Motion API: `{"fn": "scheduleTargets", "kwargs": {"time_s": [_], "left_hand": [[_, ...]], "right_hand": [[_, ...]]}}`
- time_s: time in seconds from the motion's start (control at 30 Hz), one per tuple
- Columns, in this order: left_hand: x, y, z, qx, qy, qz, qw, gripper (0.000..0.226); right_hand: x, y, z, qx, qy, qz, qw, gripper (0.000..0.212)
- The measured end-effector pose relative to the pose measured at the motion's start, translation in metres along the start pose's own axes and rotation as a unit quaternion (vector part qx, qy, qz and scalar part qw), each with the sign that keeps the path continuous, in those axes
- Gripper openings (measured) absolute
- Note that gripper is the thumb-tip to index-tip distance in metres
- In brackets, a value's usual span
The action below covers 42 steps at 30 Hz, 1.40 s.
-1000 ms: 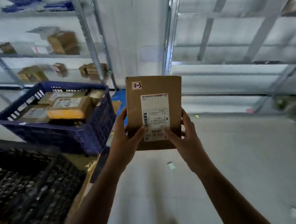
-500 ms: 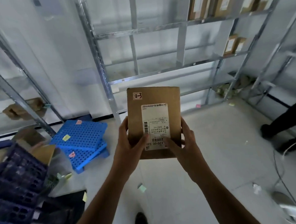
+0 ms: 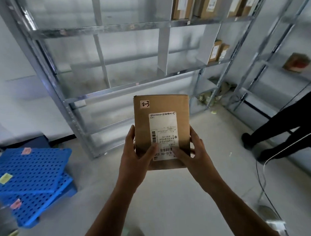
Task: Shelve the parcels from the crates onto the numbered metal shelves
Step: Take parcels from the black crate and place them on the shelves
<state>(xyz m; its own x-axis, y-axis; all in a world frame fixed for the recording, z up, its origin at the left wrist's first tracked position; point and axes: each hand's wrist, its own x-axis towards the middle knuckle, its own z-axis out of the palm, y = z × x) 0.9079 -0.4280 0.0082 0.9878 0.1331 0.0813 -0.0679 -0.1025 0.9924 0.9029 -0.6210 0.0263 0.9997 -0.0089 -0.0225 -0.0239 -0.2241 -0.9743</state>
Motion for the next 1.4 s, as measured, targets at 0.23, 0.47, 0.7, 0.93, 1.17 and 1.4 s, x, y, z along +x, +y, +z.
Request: {"fn": "scheduleTargets", "kwargs": {"time_s": [0.23,0.47,0.7,0.93,1.17,1.4], "left_hand": [[0.098,-0.010,0.072,0.013,-0.062,-0.026,0.998,0.090],[0.211,-0.029,0.176,0.033,-0.093,-0.019,0.995,0.081],[0.329,-0.015,0.300,0.036,-0.096,-0.003,0.995,0.072],[0.421,-0.022,0.377,0.051,-0.063,0.031,0.996,0.068],[0.535,-0.056,0.406,0.028,-0.042,0.034,0.998,0.064],[0.673,-0.075,0.437,0.001,-0.009,-0.001,1.000,0.073]], "right_hand": [[0.092,0.026,-0.057,0.001,0.048,0.044,0.998,0.076],[0.214,0.071,-0.136,0.014,0.061,0.046,0.997,0.076],[0.347,0.089,-0.236,0.006,0.065,0.061,0.996,0.070],[0.463,0.100,-0.301,-0.035,0.035,0.067,0.996,0.076],[0.594,0.123,-0.304,-0.040,0.006,0.044,0.998,0.076],[0.734,0.114,-0.310,-0.100,-0.002,0.020,0.995,0.069]]}}
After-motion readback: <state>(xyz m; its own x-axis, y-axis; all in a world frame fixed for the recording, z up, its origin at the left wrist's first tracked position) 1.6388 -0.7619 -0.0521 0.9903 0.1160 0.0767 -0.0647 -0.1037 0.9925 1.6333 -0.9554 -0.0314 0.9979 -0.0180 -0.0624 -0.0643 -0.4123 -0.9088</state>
